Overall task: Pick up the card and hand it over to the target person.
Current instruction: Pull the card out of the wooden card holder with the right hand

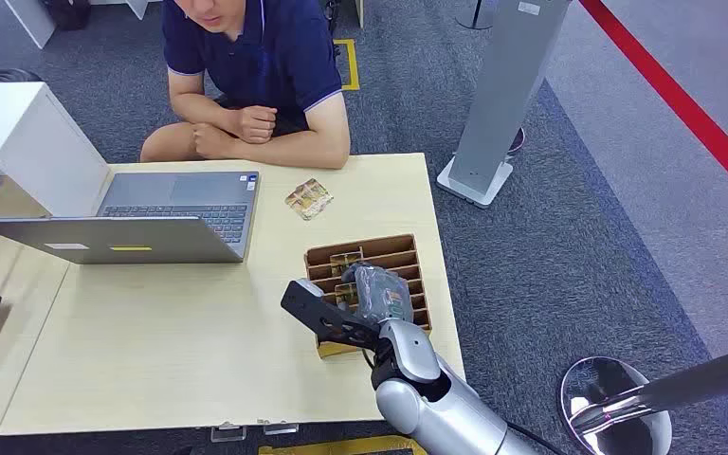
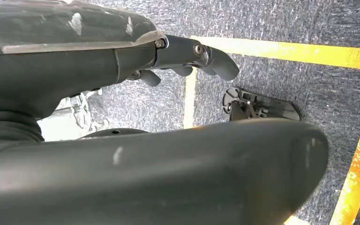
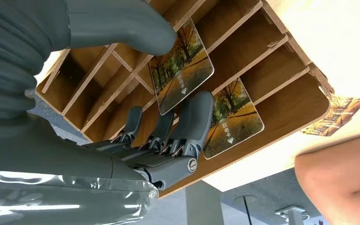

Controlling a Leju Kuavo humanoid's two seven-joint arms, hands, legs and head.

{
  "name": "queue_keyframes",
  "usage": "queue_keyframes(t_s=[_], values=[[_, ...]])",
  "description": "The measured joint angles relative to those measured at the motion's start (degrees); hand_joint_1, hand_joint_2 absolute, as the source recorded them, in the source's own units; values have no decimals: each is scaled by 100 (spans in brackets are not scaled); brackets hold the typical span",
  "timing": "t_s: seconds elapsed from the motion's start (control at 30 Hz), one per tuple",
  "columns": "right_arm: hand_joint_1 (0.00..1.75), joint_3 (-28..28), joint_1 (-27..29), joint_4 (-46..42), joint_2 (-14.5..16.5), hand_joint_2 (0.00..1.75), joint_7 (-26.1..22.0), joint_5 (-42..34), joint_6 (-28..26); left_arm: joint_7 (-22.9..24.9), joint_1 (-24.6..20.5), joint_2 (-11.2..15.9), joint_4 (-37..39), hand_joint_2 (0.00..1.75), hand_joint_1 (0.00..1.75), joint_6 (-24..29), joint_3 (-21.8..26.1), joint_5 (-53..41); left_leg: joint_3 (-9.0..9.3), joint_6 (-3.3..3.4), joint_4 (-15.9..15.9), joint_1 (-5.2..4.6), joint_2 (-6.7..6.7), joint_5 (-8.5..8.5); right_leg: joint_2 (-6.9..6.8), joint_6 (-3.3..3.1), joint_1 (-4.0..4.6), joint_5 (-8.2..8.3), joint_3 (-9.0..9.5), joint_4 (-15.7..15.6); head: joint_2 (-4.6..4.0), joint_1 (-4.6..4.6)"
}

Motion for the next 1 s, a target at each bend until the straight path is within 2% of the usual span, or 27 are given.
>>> queue_keyframes(t_s=[0.33,1.0], values=[[85,14,24,-4,-14,175,24,-9,38,-1,-1,-6,2,0,0,0,-10,-14,1,0,0,0,-1,0,-1,0,0,0,1,0,0,0],[86,26,57,-18,-52,175,50,-25,78,20,1,-28,-2,0,0,9,-7,-12,2,0,-3,1,-3,2,-3,0,1,1,4,-4,0,0]])
